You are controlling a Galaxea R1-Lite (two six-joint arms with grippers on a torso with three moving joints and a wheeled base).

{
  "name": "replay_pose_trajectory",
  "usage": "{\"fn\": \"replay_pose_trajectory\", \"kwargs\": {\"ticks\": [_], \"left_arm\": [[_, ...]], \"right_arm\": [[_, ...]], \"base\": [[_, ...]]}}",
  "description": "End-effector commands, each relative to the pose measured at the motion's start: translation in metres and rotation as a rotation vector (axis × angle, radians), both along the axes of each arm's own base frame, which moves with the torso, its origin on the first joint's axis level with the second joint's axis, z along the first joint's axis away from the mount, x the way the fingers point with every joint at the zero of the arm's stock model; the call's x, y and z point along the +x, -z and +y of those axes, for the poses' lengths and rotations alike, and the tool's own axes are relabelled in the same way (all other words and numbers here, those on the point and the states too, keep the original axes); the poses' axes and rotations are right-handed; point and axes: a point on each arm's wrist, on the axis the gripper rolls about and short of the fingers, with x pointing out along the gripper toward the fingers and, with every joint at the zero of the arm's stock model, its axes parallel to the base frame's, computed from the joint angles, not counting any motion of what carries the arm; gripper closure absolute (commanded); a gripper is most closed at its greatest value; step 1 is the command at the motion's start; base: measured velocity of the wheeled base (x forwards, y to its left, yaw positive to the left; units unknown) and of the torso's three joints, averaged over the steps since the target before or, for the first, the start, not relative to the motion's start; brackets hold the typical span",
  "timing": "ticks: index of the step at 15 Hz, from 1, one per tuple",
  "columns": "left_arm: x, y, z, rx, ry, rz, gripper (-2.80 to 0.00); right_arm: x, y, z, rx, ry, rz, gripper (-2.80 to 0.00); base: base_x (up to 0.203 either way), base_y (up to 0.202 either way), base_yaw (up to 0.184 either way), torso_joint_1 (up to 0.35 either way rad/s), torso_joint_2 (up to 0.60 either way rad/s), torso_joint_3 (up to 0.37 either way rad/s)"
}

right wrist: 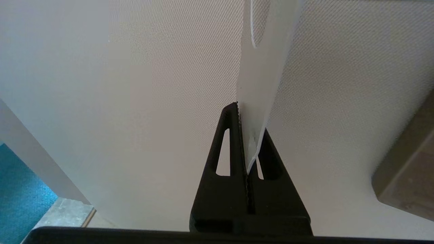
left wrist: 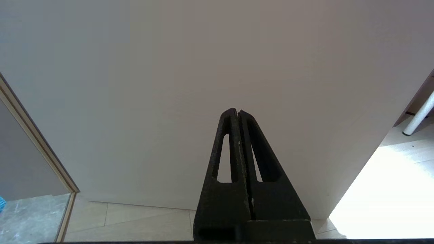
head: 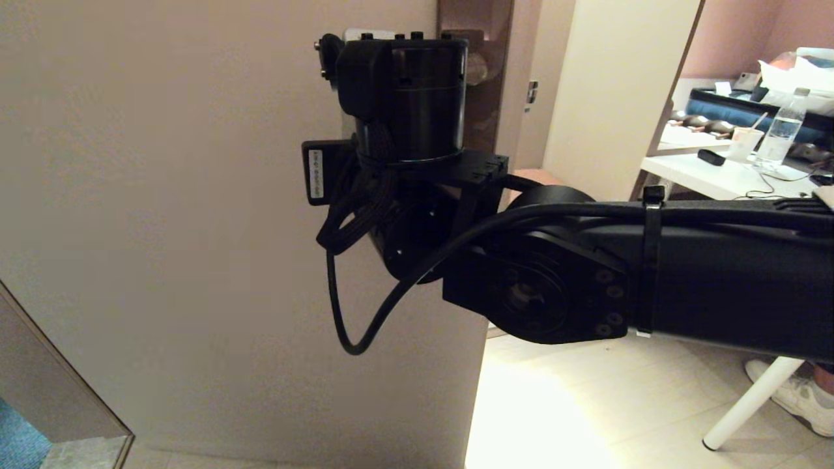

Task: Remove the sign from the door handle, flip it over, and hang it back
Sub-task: Take down the sign, then hand it to the other hand

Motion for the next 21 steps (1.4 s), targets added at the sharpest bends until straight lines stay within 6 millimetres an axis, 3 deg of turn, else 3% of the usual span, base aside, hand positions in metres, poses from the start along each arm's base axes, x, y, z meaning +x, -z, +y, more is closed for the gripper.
{"fn": "replay_pose_trajectory", "kwargs": {"ticks": [1,9,15,21], "left_arm": [[0.0,0.0,0.0,0.0,-0.001,0.0,0.0],[0.0,0.0,0.0,-0.001,-0.001,0.0,0.0],[0.0,0.0,0.0,-0.001,-0.001,0.0,0.0],[0.0,0.0,0.0,-0.001,-0.001,0.0,0.0]], "right_arm": [[0.002,0.003,0.003,-0.001,0.003,0.001,0.0],[0.005,0.007,0.01,0.006,-0.001,-0.003,0.0],[-0.007,0.016,0.024,-0.02,-0.043,0.003,0.0],[-0.023,0.011,0.028,-0.034,-0.106,-0.003,0.0]], "base": [[0.0,0.0,0.0,0.0,0.0,0.0],[0.0,0.0,0.0,0.0,0.0,0.0],[0.0,0.0,0.0,0.0,0.0,0.0],[0.0,0.0,0.0,0.0,0.0,0.0]]}}
